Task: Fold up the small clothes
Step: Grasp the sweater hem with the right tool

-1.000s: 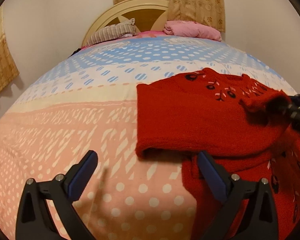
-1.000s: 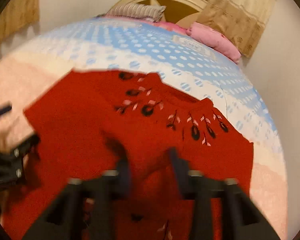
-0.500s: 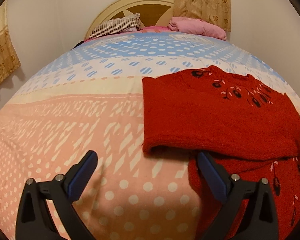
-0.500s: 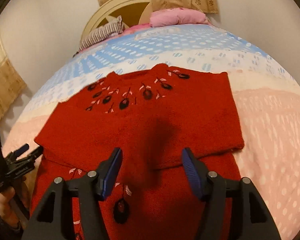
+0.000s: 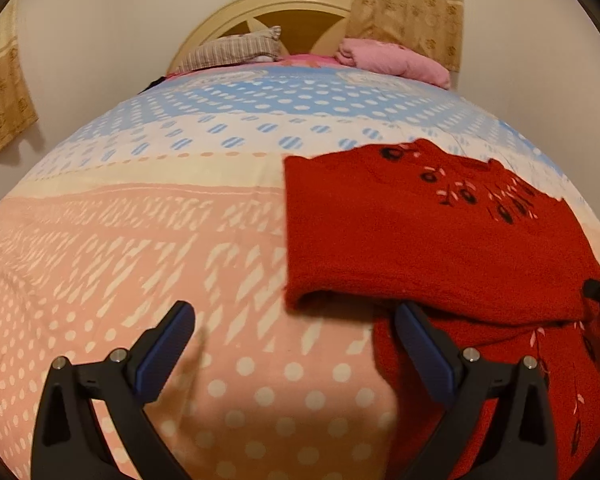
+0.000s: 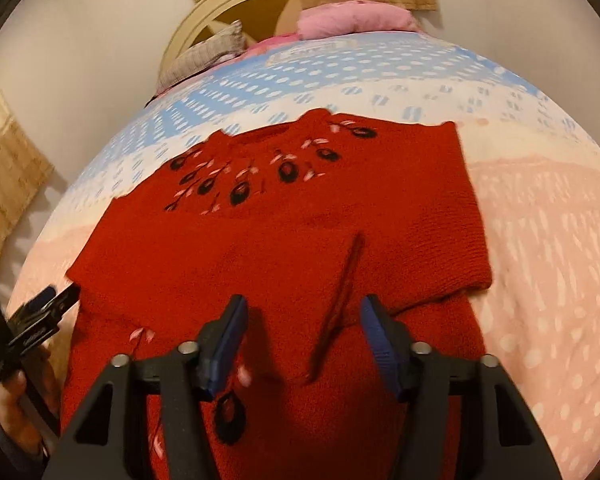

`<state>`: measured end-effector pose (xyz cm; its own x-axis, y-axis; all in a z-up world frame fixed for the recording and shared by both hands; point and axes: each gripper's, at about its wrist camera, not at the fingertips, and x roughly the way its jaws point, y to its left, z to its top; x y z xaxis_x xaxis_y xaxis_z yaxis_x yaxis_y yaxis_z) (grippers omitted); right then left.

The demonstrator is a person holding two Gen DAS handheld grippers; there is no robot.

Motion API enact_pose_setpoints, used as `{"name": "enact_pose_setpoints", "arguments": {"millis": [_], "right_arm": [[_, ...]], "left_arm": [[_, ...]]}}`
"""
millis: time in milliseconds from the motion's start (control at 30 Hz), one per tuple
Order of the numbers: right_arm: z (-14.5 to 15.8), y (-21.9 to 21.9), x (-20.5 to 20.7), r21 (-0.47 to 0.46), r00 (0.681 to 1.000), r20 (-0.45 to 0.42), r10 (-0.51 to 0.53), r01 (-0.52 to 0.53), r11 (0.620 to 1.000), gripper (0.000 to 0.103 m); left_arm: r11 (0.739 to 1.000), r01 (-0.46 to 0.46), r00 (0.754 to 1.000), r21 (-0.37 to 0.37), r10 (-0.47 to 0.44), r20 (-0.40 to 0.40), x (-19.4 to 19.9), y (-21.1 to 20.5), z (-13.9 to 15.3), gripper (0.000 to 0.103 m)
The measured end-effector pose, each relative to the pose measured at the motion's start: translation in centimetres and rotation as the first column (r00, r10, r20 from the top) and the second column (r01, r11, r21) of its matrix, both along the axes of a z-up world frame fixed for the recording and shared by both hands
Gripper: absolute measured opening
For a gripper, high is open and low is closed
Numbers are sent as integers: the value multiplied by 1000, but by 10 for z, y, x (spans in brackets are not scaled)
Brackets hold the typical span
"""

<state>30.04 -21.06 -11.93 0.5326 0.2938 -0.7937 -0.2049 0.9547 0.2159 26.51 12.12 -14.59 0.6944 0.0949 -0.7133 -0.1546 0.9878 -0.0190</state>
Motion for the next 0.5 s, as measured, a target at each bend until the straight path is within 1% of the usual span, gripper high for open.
{"name": "enact_pose_setpoints", "arguments": {"millis": [100, 167, 233, 267, 300, 333, 367, 400, 500], "right_arm": [[0, 3, -6, -3, 1000, -13, 12, -12, 1000, 48], [-4, 3, -8, 7, 999, -32, 16, -16, 1000, 44], [-7, 6, -9, -2, 999, -31, 24, -24, 1000, 42], [-7, 9, -10, -17, 999, -25, 31, -31, 999, 36], [-8, 12, -10, -31, 999, -21, 39, -40, 999, 28], [-8, 15, -10, -38, 999, -18, 51, -52, 998, 25], [-7, 16, -10, -32, 998, -15, 58, -58, 998, 16], [-5, 16, -11, -26, 998, -11, 63, -63, 998, 12], [8, 19, -17, -47, 996, 50, 78, -76, 996, 11]], "left_arm": [[1000, 7, 1000, -1, -7, -1, 0, -2, 0, 103], [1000, 4, 1000, 1, -4, 17, -3, -2, 3, 103], [1000, 8, 999, 1, -8, 35, -5, -3, 5, 103], [1000, 10, 1000, 12, -10, 28, -3, -5, 4, 103], [1000, 11, 1000, 22, -11, 16, -1, -7, 3, 103], [999, 11, 1000, 34, -11, 11, 0, -9, 3, 103], [999, 8, 1000, 36, -8, 15, -1, -9, 3, 103], [999, 2, 1000, 34, -3, 21, -2, -8, 5, 103], [1000, -8, 999, -16, 8, 39, -8, 0, 6, 103]]}}
